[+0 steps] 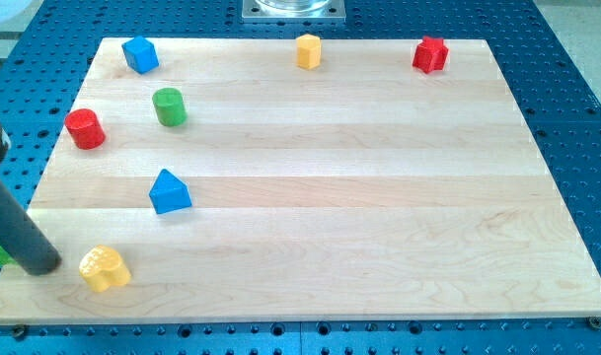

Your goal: Slide the yellow heart vertically to the bottom side of the red star

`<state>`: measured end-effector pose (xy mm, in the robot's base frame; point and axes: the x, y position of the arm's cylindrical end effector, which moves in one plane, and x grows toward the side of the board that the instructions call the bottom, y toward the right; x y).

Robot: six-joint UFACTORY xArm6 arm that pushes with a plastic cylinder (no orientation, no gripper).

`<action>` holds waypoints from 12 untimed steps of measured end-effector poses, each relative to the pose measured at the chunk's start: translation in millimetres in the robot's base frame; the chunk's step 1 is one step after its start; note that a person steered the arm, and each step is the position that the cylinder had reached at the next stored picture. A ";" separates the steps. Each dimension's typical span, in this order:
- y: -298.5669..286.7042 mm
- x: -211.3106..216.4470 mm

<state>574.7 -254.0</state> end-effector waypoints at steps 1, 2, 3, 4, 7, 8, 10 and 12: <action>2.8 20.8; 73.5 -2.0; 201.0 -59.5; 205.6 -61.0; 127.9 42.2; 173.5 2.1; 224.4 -55.5; 135.2 -25.5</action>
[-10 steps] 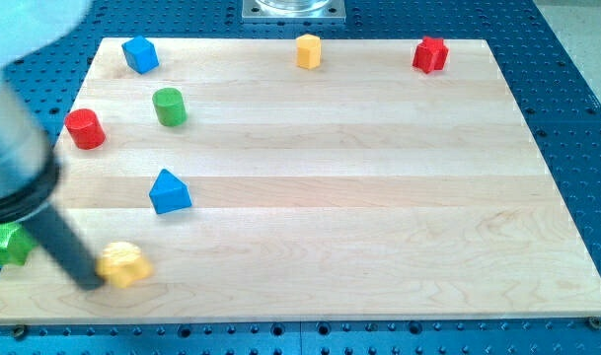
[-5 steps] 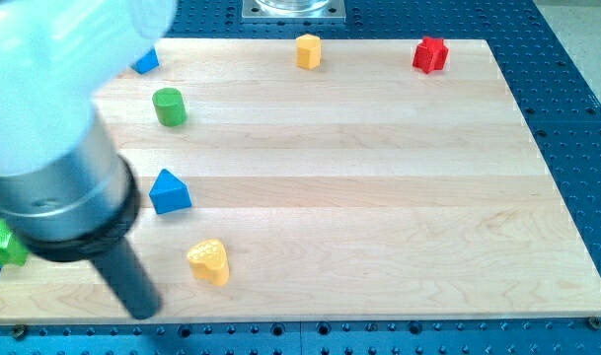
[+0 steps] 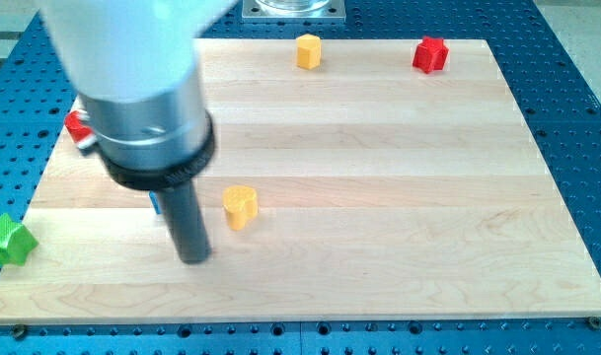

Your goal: Slide the yellow heart vertically to the bottom side of the red star

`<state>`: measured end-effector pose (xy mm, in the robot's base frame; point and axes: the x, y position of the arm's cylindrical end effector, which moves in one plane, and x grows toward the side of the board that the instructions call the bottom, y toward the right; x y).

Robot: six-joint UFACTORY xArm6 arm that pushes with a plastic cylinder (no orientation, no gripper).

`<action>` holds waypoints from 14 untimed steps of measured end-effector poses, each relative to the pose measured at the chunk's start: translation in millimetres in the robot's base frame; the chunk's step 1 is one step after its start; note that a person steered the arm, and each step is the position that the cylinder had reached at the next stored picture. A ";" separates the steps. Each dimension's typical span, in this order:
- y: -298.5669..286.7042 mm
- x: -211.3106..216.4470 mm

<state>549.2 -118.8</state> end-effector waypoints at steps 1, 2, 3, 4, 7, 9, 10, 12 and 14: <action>64.7 -56.2; 174.0 -114.4; 184.7 -124.0; 105.5 -92.9; 331.3 -112.6; 308.4 -79.0; 404.9 -107.2; 358.9 -151.4; 352.6 -65.2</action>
